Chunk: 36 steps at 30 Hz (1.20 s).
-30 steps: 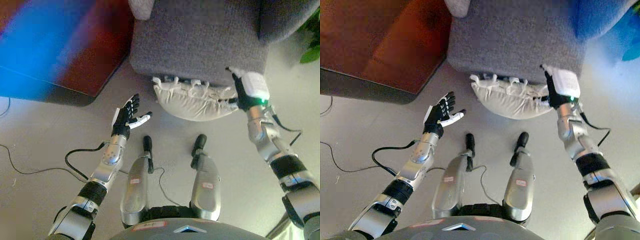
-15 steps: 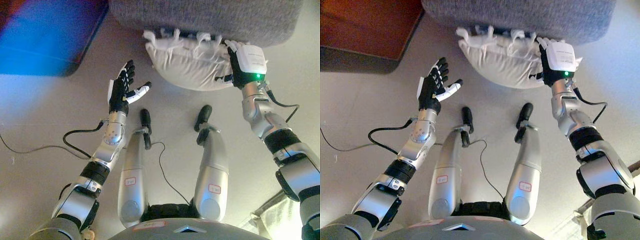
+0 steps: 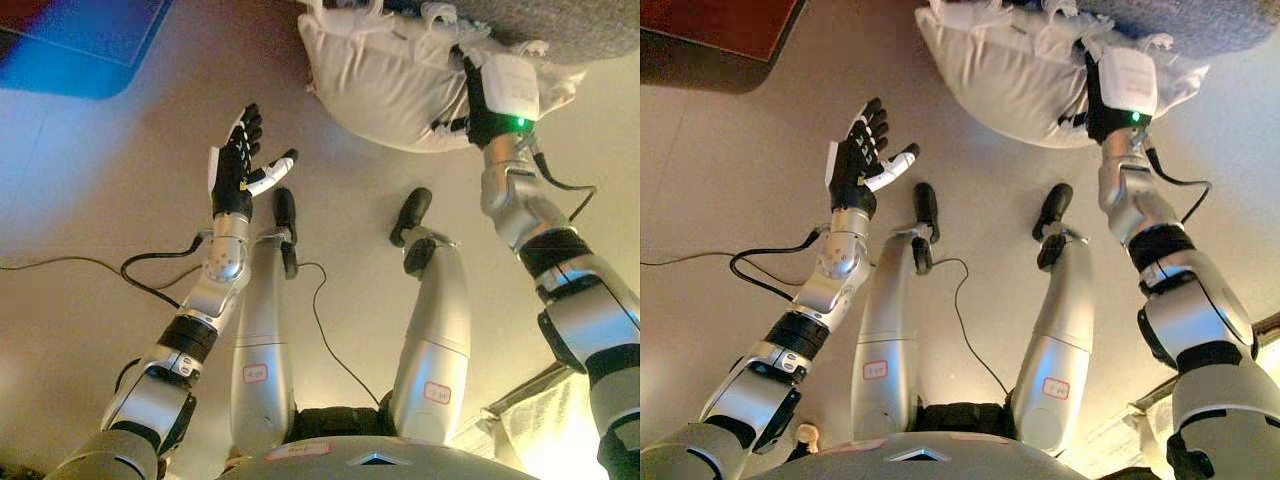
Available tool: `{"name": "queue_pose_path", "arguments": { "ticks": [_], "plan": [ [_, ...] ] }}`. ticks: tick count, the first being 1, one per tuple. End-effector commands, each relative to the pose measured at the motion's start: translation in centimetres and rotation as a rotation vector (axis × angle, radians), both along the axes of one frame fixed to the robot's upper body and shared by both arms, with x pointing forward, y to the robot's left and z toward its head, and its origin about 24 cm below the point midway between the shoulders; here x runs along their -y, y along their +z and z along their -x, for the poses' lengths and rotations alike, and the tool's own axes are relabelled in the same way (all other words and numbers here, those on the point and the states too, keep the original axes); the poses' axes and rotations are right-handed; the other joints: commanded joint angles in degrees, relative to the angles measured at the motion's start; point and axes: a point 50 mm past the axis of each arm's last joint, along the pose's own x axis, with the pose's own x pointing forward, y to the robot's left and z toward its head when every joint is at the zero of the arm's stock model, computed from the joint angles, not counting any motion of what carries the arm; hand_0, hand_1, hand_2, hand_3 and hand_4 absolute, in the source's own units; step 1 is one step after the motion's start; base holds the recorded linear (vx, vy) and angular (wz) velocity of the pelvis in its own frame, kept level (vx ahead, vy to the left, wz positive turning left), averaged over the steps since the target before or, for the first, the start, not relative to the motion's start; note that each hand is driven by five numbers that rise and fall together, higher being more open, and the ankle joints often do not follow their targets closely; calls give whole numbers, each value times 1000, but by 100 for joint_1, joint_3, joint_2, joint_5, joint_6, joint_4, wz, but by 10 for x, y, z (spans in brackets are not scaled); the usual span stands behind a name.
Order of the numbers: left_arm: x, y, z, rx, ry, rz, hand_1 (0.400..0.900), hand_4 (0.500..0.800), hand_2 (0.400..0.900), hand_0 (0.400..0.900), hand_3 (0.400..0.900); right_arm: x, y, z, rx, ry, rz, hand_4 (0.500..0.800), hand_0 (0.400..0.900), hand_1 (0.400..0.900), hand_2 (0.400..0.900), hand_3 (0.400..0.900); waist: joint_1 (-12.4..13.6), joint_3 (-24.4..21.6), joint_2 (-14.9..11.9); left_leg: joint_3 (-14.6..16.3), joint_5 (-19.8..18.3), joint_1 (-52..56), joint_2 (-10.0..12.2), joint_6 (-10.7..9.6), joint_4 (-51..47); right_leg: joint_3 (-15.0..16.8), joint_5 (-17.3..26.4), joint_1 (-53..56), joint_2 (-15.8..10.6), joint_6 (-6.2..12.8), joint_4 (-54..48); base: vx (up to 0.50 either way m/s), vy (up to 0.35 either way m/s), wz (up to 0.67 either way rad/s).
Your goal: Pick up the pillow and put it on the sofa.
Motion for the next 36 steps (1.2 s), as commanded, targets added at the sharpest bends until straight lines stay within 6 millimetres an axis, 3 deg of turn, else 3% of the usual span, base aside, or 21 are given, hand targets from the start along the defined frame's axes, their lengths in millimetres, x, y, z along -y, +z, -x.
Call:
{"name": "queue_pose_path", "arguments": {
  "ticks": [1, 2, 3, 7, 16, 24, 26, 31, 34, 35, 36],
  "plan": [
    [7, 38, 6, 196, -39, 74, 900, 800, 900, 900, 900, -5, 56, -8, 132, 6, -24, 800, 900, 900, 900, 900, 324, 16, 197, -151, -1064, 147, 65, -57, 686, 335, -125, 3, 30, 437, 162, 0, 0, 0],
    [8, 36, 8, 188, -57, 67, 900, 800, 900, 900, 900, -6, 59, -11, 114, -9, -42, 725, 775, 775, 775, 775, 367, 16, 202, -152, -1052, 94, 45, -57, 701, 339, -120, -52, 15, 432, 179, 7, 42, 2],
    [10, 34, 10, 181, -73, 58, 900, 800, 900, 900, 900, -10, 64, -14, 108, -11, -73, 500, 400, 400, 400, 400, 401, 16, 200, -157, -1036, 55, 27, -51, 686, 352, -123, -106, 2, 424, 196, 14, 44, -1],
    [13, 24, 13, 136, -97, 48, 900, 800, 900, 900, 900, -23, 74, -16, 143, 33, -137, 500, 400, 400, 400, 400, 423, 16, 144, -158, -998, -78, -9, -42, 716, 372, -100, -227, 12, 404, 210, 24, 51, -6],
    [14, 20, 8, 113, -76, 44, 900, 800, 900, 900, 900, -34, 76, -15, 173, 89, -181, 500, 400, 400, 400, 400, 360, -35, 98, -190, -860, 90, -85, -42, 353, 351, -55, -105, 8, 455, -7, 21, 15, 3],
    [1, 8, 3, 67, 41, 132, 900, 800, 900, 900, 900, -59, 82, 6, 303, 271, -196, 500, 400, 400, 400, 400, 205, -61, -105, -159, -532, 980, -33, -87, -548, 188, 245, 771, 34, 519, -752, 13, -20, -1],
    [-5, 7, 4, 69, 79, 180, 900, 800, 900, 900, 900, -58, 76, 16, 337, 301, -197, 500, 400, 400, 400, 400, 149, -73, -171, -156, -445, 1382, -20, -87, -834, 162, 357, 1182, 40, 537, -1017, 39, -32, -3],
    [-25, 6, 8, 98, 187, 236, 900, 800, 900, 900, 900, -43, 29, 42, 330, 301, -198, 500, 400, 400, 400, 400, 58, -117, -336, -156, -74, 2561, -29, -82, -1547, -85, 666, 2497, 70, 440, -1848, 12, -12, -2],
    [-31, -3, 15, 88, 202, 239, 900, 800, 900, 900, 900, -34, -1, 62, 300, 306, -213, 500, 400, 400, 400, 400, 6, -282, -400, -138, -53, 3442, 29, -104, -1834, -225, 790, 3592, 50, 472, -2396, 173, -21, 8],
    [-34, -8, 16, 74, 196, 237, 900, 800, 900, 900, 900, -33, -6, 72, 301, 325, -230, 500, 400, 400, 400, 400, -42, -538, -427, -116, 13, 4007, 55, -107, -2214, -297, 934, 4203, -9, 533, -2793, 150, 26, 12],
    [-34, -8, 16, 72, 195, 237, 900, 800, 900, 900, 900, -33, -7, 73, 299, 323, -230, 500, 400, 400, 400, 400, -38, -491, -425, -124, 36, 4101, 54, -109, -2275, -324, 955, 4305, -4, 534, -2849, 217, 103, -7]
  ]
}}
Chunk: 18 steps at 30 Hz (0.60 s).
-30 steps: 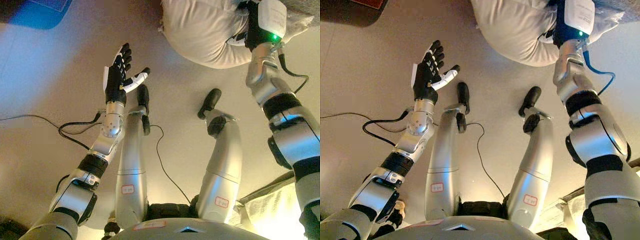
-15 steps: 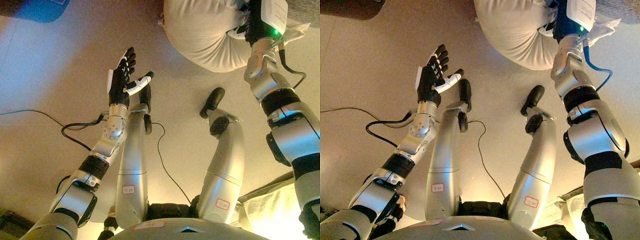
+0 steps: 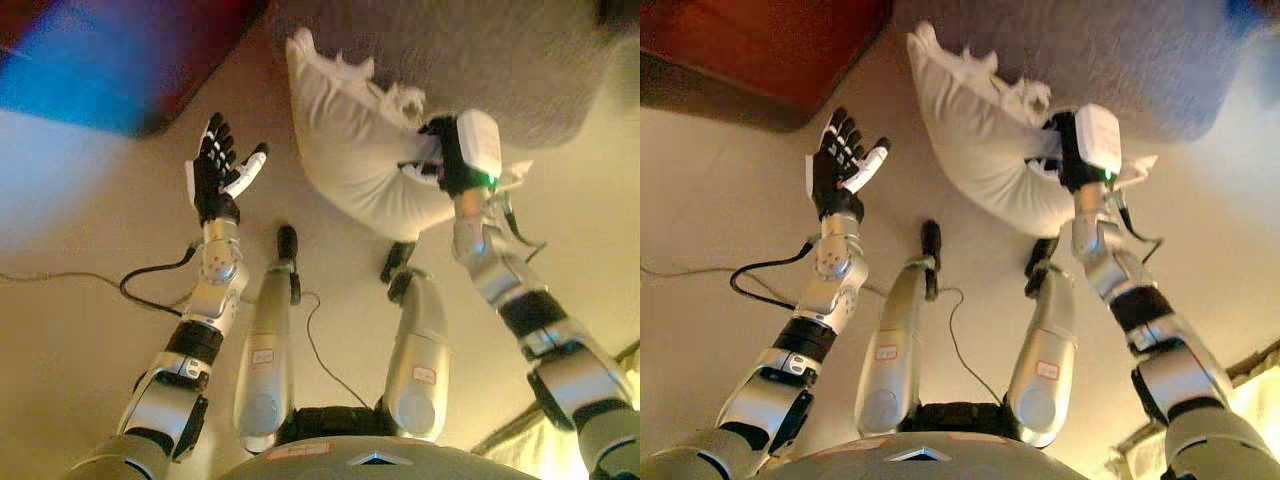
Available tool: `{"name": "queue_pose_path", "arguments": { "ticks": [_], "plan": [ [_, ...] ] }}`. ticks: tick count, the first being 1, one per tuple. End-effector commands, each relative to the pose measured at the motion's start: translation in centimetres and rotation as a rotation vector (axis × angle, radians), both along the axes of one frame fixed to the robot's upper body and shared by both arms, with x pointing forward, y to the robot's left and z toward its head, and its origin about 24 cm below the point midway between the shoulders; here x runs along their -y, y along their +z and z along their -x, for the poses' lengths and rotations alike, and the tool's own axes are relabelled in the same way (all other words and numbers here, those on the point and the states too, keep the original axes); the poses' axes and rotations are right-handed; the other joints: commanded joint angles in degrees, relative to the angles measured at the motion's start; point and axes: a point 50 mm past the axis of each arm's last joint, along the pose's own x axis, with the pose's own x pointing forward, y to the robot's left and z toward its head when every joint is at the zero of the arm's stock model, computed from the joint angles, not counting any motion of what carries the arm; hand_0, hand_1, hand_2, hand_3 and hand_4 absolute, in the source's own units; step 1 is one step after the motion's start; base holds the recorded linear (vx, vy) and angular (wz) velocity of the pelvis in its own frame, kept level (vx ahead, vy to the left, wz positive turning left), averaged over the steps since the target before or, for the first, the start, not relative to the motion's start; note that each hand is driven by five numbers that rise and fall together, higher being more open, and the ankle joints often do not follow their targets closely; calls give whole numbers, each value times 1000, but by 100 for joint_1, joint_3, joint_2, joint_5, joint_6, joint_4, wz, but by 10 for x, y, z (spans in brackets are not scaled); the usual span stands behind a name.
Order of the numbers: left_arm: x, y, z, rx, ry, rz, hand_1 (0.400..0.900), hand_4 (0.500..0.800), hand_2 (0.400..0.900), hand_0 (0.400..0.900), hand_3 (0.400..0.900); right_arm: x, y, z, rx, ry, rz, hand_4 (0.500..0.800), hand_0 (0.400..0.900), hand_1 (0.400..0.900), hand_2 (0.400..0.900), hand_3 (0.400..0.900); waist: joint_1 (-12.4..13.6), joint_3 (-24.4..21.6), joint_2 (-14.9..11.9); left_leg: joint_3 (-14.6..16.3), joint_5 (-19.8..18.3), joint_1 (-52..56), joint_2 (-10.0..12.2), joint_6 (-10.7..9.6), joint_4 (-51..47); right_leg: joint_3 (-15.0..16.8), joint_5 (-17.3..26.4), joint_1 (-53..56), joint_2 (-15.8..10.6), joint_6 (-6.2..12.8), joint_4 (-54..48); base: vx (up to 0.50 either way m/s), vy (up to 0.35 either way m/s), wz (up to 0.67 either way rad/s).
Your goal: Pick up the pillow and put it on the sofa.
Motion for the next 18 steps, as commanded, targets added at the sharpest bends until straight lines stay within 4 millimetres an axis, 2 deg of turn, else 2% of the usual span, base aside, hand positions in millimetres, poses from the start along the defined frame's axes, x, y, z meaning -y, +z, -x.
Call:
{"name": "queue_pose_path", "arguments": {
  "ticks": [1, 2, 3, 4, 7, 8, 10, 15, 18],
  "plan": [
    [-15, 17, 11, 154, 21, -17, 900, 800, 900, 900, 900, -10, 87, 12, 443, 142, -37, 500, 400, 400, 400, 400, -115, -817, -194, 32, -180, 1060, 88, -9, -754, 21, 1141, 1127, -221, 360, -1366, 173, 112, -11],
    [-18, 14, 13, 148, 23, -20, 900, 800, 900, 900, 900, -7, 87, 17, 446, 148, -37, 500, 400, 400, 400, 400, -131, -966, -221, 101, -139, 1383, 40, 3, -1035, -31, 1361, 1431, -288, 455, -1618, 163, 121, -9],
    [-18, 14, 13, 147, 22, -21, 900, 800, 900, 900, 900, -7, 87, 18, 444, 146, -38, 500, 400, 400, 400, 400, -143, -961, -242, 96, -67, 1422, 5, 17, -1115, -54, 1419, 1478, -313, 460, -1692, 205, 168, -26],
    [-25, 7, 19, 121, 25, -43, 900, 800, 900, 900, 900, -4, 83, 26, 437, 157, -43, 500, 400, 400, 400, 400, -133, -1274, -258, 231, -105, 1935, -77, 66, -1471, -88, 1714, 1909, -375, 612, -2024, 200, 180, -34],
    [-33, -1, 29, 96, 25, -68, 900, 800, 900, 900, 900, -1, 87, 38, 453, 172, -49, 500, 400, 400, 400, 400, -161, -1764, -318, 380, 17, 2611, -321, 199, -2164, -160, 2214, 2352, -487, 801, -2476, 173, 186, -36],
    [-33, -2, 30, 92, 24, -68, 900, 800, 900, 900, 900, -1, 86, 39, 448, 172, -50, 500, 400, 400, 400, 400, -153, -1768, -327, 385, 49, 2666, -332, 205, -2232, -167, 2239, 2395, -490, 808, -2523, 94, 117, -17],
    [-43, -10, 42, 58, 51, -89, 900, 800, 900, 900, 900, 2, 93, 48, 478, 178, -41, 500, 400, 400, 400, 400, -151, -2158, -381, 543, 119, 3089, -408, 233, -2684, -283, 2439, 2558, -593, 833, -2686, 123, 147, -26],
    [-46, -20, 54, 20, 50, -96, 900, 800, 900, 900, 900, 9, 99, 47, 488, 168, -83, 500, 400, 400, 400, 400, -50, -2438, -551, 651, 108, 3454, -397, 246, -2918, -351, 2485, 2751, -586, 833, -2842, 84, 31, -12],
    [-50, -19, 64, 26, 26, -107, 900, 800, 900, 900, 900, 15, 112, 42, 512, 172, -100, 500, 400, 400, 400, 400, 117, -2511, -666, 633, 93, 3539, -278, 234, -2929, -369, 2342, 2897, -461, 833, -2914, 79, -51, 3]
  ]
}}
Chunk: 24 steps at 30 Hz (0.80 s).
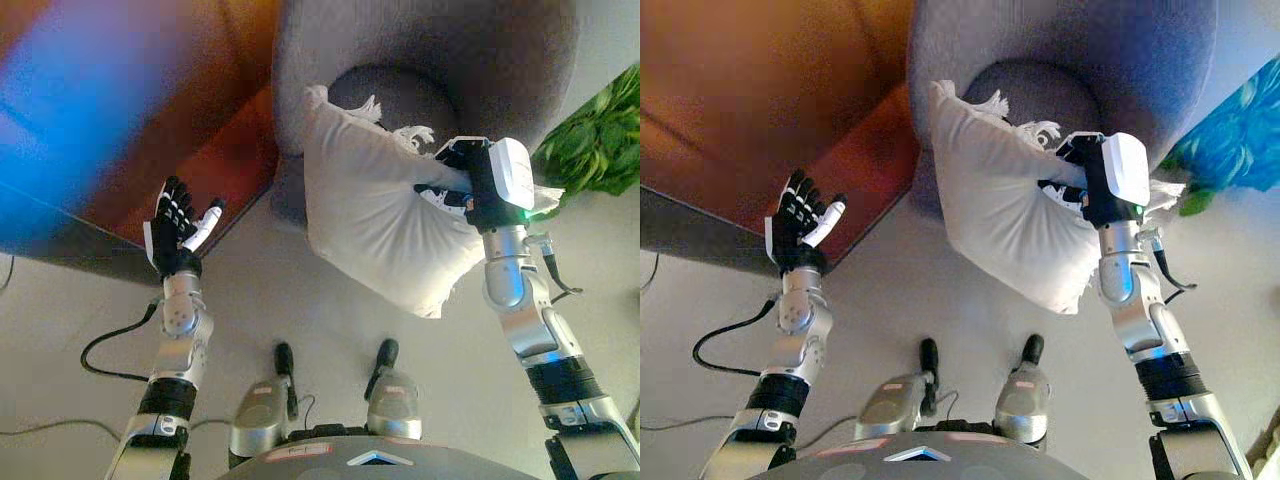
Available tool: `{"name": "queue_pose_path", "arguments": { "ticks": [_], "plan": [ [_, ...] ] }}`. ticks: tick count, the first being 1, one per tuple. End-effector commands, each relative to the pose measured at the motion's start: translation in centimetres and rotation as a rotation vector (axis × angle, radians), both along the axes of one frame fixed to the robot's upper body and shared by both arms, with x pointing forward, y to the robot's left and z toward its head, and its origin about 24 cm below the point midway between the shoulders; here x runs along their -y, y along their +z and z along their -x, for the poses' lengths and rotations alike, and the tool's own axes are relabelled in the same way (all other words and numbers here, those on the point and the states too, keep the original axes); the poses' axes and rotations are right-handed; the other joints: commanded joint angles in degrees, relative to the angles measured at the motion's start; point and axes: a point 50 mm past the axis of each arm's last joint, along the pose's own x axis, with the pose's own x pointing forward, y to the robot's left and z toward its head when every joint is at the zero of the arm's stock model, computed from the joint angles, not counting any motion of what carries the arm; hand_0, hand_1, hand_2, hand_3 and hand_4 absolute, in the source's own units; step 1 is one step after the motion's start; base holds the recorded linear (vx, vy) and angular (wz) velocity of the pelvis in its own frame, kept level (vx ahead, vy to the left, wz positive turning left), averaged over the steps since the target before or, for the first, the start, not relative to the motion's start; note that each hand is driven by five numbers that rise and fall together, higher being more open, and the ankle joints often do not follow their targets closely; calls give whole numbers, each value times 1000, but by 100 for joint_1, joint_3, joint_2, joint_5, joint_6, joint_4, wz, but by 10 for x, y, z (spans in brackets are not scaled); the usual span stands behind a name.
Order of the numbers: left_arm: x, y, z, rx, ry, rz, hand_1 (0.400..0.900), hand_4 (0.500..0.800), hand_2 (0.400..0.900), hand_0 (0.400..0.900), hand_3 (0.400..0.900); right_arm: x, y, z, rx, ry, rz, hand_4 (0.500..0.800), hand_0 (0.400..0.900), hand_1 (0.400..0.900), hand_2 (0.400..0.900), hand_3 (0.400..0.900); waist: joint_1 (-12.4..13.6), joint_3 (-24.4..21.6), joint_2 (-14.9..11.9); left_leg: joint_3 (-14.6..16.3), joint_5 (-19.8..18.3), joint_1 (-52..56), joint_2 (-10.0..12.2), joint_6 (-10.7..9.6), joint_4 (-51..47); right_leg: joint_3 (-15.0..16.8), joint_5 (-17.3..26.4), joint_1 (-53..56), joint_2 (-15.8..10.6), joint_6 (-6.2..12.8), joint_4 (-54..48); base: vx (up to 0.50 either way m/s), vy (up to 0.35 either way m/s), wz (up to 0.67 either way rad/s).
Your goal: Pick up the pillow and put it on the sofa.
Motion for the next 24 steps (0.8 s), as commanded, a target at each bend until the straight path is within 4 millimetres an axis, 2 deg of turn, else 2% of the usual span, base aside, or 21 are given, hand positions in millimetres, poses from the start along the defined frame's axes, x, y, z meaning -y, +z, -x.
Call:
{"name": "queue_pose_path", "arguments": {
  "ticks": [1, 8, 12, 15, 16, 17, 18, 20, 22, 24],
  "plan": [
    [0, 27, 5, 136, -75, -93, 900, 800, 900, 900, 900, 2, 91, -5, 424, 81, -75, 500, 400, 400, 400, 400, 202, -1048, -271, -99, -403, 202, 85, -50, -92, 187, 1325, -73, -449, 415, -143, 63, -59, 18],
    [-6, 25, 21, 125, -110, -76, 900, 800, 900, 900, 900, 22, 111, -22, 423, 21, -27, 500, 400, 400, 400, 400, 587, -891, -303, -309, -343, 7, 286, -149, 56, -40, 930, 62, -281, 371, -182, 39, -69, 24],
    [-5, 28, 23, 139, -148, -66, 900, 800, 900, 900, 900, 36, 140, -50, 400, -41, 30, 500, 400, 400, 400, 400, 907, -798, -301, -471, -249, -191, 347, -227, 73, -242, 793, 81, -219, 328, -258, 6, -85, 25],
    [-1, 31, 21, 160, -198, -46, 900, 800, 900, 900, 900, 53, 170, -75, 352, -135, 81, 500, 400, 400, 400, 400, 1156, -691, -247, -603, -156, -380, 425, -318, 81, -371, 706, 71, -144, 287, -294, -28, -103, 34],
    [1, 35, 19, 171, -231, -46, 900, 800, 900, 900, 900, 64, 179, -83, 301, -190, 110, 541, 469, 469, 469, 469, 1273, -651, -243, -668, -105, -478, 444, -353, 82, -415, 684, 59, -129, 277, -322, -68, -93, 38],
    [3, 37, 16, 183, -244, -35, 900, 800, 900, 900, 900, 67, 186, -89, 304, -232, 69, 541, 469, 469, 469, 469, 1342, -606, -191, -718, -69, -579, 445, -376, 96, -444, 673, 29, -116, 265, -347, -86, -97, 39],
    [4, 40, 14, 192, -270, -42, 900, 800, 900, 900, 900, 79, 191, -92, 259, -283, 61, 800, 900, 900, 900, 900, 1429, -576, -163, -770, -13, -696, 452, -405, 109, -493, 667, -5, -111, 260, -366, -69, -76, 31],
    [11, 44, 9, 206, -334, -35, 900, 800, 900, 900, 900, 107, 202, -89, 210, -436, 60, 800, 900, 900, 900, 900, 1613, -573, -64, -904, 59, -814, 466, -436, 98, -630, 627, 7, -92, 252, -432, -16, -79, 39],
    [19, 48, 8, 219, -393, -26, 900, 800, 900, 900, 900, 129, 204, -81, 161, -554, 131, 800, 900, 900, 900, 900, 1743, -588, 38, -1062, 115, -912, 454, -460, 84, -780, 597, 39, -86, 249, -466, 4, -63, 47],
    [25, 49, 6, 219, -441, -30, 900, 800, 900, 900, 900, 148, 214, -68, 189, -644, 123, 800, 900, 900, 900, 900, 1817, -618, 145, -1208, 170, -959, 455, -481, 46, -927, 562, 108, -63, 248, -508, 24, -50, 39]
  ]
}}
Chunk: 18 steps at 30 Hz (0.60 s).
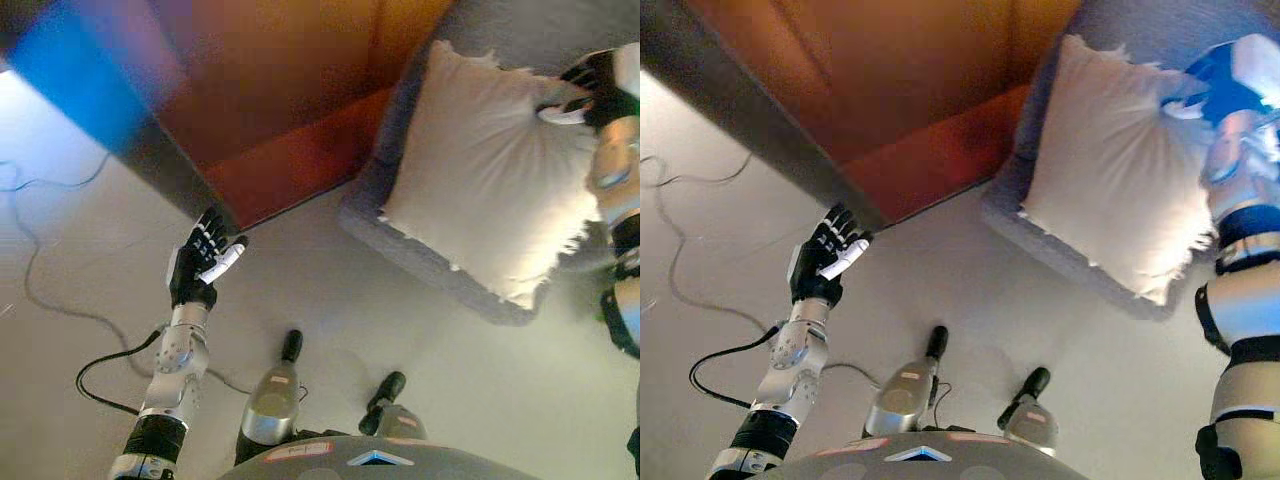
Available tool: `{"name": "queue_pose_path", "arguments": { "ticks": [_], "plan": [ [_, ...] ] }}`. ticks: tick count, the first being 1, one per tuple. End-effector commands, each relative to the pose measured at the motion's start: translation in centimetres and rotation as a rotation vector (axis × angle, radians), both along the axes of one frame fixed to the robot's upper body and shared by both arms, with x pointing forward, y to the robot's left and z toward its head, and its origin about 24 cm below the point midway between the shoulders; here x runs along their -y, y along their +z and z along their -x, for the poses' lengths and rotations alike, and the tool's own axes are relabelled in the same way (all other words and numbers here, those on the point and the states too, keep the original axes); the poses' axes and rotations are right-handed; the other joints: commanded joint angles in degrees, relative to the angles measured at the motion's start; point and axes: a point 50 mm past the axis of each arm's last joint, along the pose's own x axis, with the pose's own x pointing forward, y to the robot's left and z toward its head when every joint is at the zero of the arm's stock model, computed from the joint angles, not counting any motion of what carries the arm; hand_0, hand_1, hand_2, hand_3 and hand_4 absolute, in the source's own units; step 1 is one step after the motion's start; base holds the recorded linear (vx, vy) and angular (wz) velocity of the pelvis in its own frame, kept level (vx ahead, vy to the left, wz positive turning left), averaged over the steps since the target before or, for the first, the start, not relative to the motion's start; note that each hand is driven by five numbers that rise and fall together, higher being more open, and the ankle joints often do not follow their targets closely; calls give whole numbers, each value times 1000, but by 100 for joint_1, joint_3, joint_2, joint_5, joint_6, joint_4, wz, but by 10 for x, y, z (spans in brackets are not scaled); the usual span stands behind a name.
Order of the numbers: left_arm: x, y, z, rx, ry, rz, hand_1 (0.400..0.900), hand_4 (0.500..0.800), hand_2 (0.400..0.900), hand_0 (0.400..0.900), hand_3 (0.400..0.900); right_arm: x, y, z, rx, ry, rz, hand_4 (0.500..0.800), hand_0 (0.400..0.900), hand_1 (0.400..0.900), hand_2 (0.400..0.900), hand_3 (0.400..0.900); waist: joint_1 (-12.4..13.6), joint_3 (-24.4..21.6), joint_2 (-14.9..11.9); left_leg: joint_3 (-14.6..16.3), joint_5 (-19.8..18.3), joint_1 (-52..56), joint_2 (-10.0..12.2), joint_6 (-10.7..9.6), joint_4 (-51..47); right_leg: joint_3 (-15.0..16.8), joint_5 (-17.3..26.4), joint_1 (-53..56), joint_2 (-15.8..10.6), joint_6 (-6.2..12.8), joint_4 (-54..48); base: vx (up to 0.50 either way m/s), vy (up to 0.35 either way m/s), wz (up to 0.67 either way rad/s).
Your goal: Pick up the pillow and put it on the sofa.
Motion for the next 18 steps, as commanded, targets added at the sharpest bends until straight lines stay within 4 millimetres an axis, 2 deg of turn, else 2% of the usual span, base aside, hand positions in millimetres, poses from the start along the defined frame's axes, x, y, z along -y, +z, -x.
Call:
{"name": "queue_pose_path", "arguments": {
  "ticks": [1, 4, 7, 10, 12, 13, 14, 16, 18],
  "plan": [
    [19, 65, -23, 309, -181, -29, 900, 800, 900, 900, 900, 3, 111, 15, 346, -41, 105, 800, 900, 900, 900, 900, 242, -248, -95, -83, -129, 74, 252, -239, 13, -13, 408, 22, -450, 336, 268, 41, -21, 27],
    [21, 59, -23, 277, -185, -43, 900, 800, 900, 900, 900, 5, 110, 17, 410, -39, 38, 800, 900, 900, 900, 900, 223, -321, -52, -187, -123, 123, 242, -243, -33, -92, 352, 145, -413, 329, 241, 42, -4, 14],
    [21, 52, -22, 243, -169, -51, 900, 800, 900, 900, 900, -7, 103, 10, 457, 27, -40, 800, 900, 900, 900, 900, 128, -370, -70, -187, -196, 214, 221, -227, 9, -111, 328, 299, -395, 311, 217, 53, 15, -3],
    [20, 47, -21, 219, -145, -61, 900, 800, 900, 900, 900, -32, 97, 0, 514, 150, -96, 800, 900, 900, 900, 900, -23, -396, -109, -103, -321, 320, 208, -205, 121, -3, 319, 390, -390, 292, 207, 34, 31, -21],
    [20, 45, -22, 212, -135, -71, 900, 800, 900, 900, 900, -59, 90, -6, 572, 281, -154, 800, 900, 900, 900, 900, -160, -414, -122, 17, -423, 397, 218, -188, 228, 116, 312, 423, -397, 273, 220, 30, 40, -35],
    [20, 45, -22, 211, -135, -73, 900, 800, 900, 900, 900, -58, 89, -6, 571, 280, -156, 800, 900, 900, 900, 900, -150, -415, -131, 23, -426, 401, 218, -188, 231, 122, 312, 424, -397, 273, 221, 36, 59, -51],
    [20, 44, -22, 205, -119, -70, 900, 800, 900, 900, 900, -82, 77, -6, 619, 396, -224, 800, 900, 900, 900, 900, -335, -436, -115, 140, -527, 486, 225, -163, 327, 242, 311, 436, -406, 258, 238, 25, 70, -52],
    [18, 41, -22, 188, -94, -77, 900, 800, 900, 900, 900, -100, 53, 0, 631, 499, -312, 800, 900, 900, 900, 900, -519, -466, -135, 282, -611, 569, 222, -136, 428, 398, 316, 444, -438, 237, 265, 29, 72, -65],
    [18, 37, -21, 173, -62, -74, 900, 800, 900, 900, 900, -109, 18, 10, 609, 560, -423, 800, 900, 900, 900, 900, -762, -507, -109, 427, -714, 675, 245, -114, 523, 560, 308, 442, -443, 224, 295, 25, 39, -47]
  ]
}}
